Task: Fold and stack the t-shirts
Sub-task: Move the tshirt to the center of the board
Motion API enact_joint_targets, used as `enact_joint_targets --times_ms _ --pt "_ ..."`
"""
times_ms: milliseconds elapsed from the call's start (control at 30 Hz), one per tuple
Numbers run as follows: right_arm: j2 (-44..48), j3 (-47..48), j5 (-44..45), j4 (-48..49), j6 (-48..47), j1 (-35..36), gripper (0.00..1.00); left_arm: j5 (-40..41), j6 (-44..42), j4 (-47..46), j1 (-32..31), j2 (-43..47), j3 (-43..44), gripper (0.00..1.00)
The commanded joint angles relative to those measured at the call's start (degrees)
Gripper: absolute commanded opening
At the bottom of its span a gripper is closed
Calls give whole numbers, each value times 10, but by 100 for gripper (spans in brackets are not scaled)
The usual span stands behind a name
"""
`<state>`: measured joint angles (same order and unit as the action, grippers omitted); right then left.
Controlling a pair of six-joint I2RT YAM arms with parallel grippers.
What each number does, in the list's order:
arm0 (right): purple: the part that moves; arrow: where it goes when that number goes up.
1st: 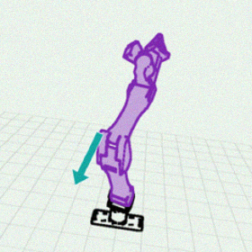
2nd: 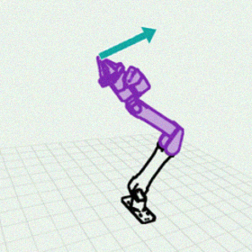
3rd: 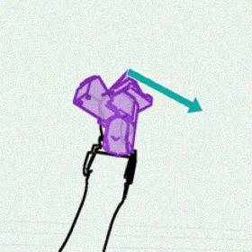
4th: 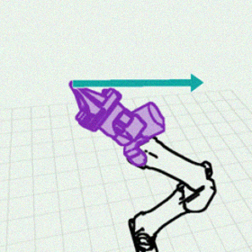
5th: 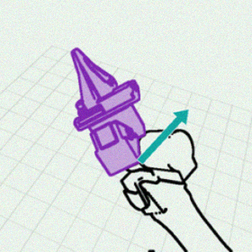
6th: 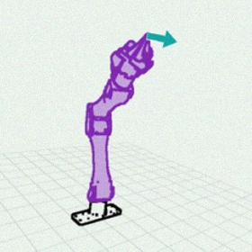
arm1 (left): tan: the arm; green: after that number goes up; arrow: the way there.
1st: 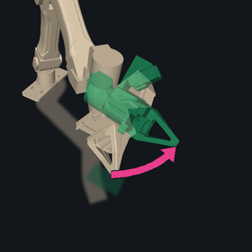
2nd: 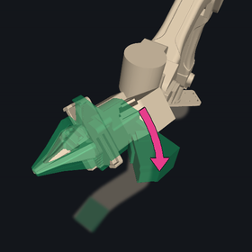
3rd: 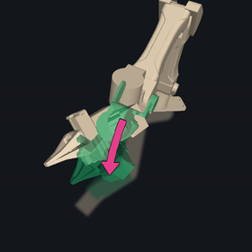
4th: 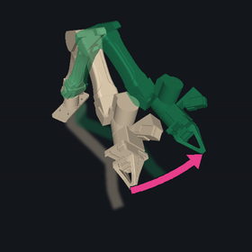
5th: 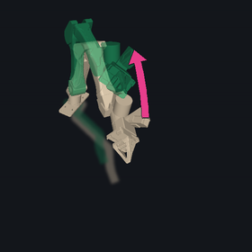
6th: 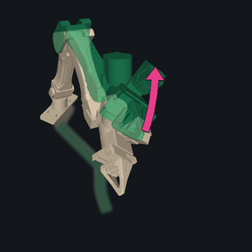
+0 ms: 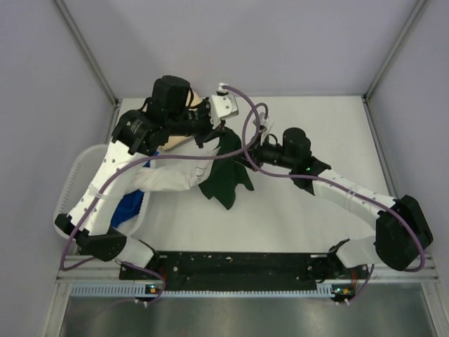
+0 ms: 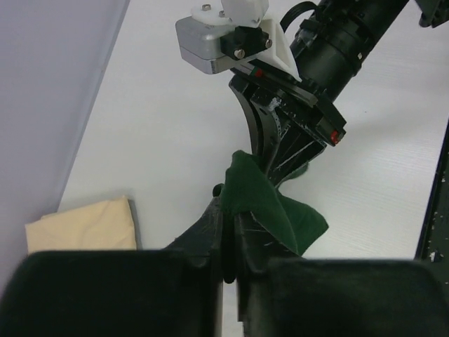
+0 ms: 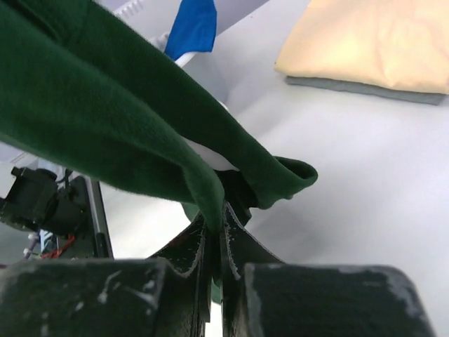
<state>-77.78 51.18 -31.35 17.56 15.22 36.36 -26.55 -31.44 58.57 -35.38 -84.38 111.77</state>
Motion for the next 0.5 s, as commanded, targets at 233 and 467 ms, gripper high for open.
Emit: enact_joint_targets --times_ms 233,467 --pt "42 77 -18 -104 53 -69 0 119 -42 -16 62 76 -147 99" --pt "45 99 1 -174 17 -75 0 251 -174 9 62 127 -402 99"
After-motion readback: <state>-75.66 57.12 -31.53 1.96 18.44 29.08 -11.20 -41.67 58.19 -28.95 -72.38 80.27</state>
